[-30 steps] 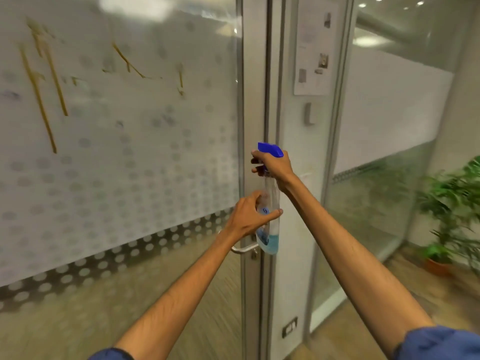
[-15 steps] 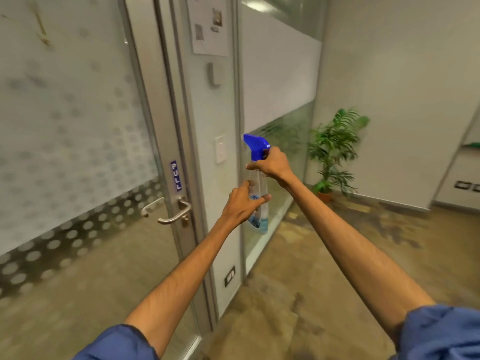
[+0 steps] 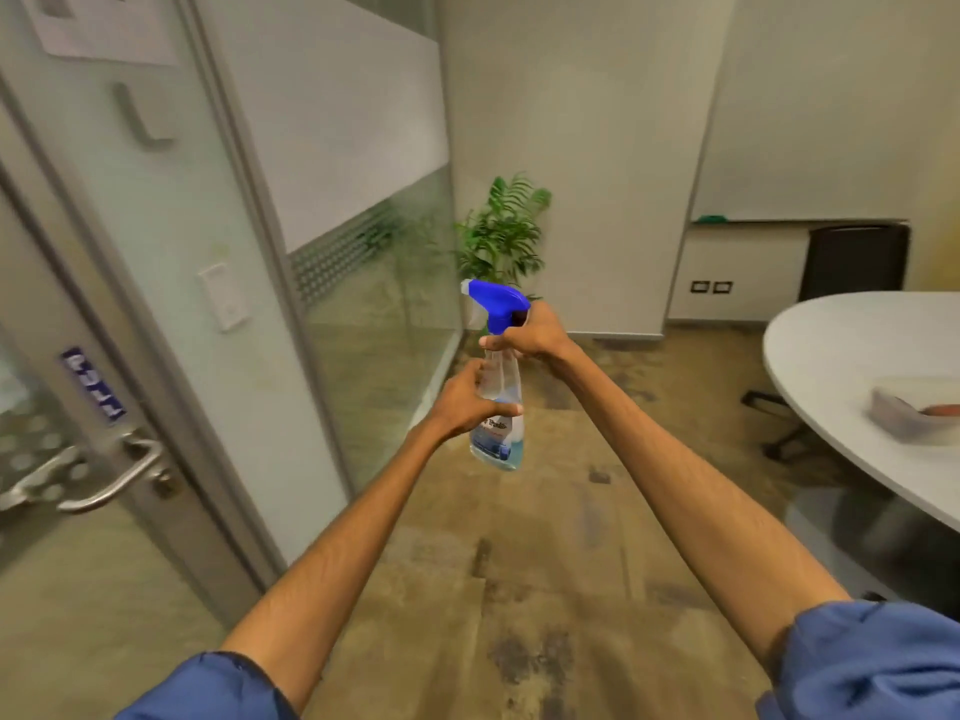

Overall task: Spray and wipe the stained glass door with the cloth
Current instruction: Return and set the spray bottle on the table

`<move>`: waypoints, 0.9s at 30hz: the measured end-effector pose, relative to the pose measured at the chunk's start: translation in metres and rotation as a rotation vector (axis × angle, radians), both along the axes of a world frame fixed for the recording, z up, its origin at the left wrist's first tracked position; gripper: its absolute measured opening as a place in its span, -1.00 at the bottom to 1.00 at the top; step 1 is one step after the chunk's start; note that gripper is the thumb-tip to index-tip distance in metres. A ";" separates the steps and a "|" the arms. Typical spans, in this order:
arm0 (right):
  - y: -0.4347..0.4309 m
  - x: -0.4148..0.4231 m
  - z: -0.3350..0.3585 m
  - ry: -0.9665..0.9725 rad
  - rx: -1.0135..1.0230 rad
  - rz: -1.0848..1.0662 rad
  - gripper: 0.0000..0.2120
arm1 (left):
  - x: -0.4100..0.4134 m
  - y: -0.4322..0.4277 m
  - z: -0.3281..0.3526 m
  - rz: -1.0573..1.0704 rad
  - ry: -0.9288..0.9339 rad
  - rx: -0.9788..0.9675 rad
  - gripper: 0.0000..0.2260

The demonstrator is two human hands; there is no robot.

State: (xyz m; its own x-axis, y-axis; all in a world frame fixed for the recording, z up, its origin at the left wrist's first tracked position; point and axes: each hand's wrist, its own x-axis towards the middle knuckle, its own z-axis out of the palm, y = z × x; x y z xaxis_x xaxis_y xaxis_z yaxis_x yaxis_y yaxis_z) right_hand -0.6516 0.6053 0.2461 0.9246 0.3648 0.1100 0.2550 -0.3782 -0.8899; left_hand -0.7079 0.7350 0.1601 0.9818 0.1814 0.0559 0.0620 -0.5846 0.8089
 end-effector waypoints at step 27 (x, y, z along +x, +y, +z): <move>-0.482 0.207 -0.083 0.056 -0.030 -0.375 -0.66 | 0.275 -0.456 -0.066 -0.553 -0.080 -0.040 -0.42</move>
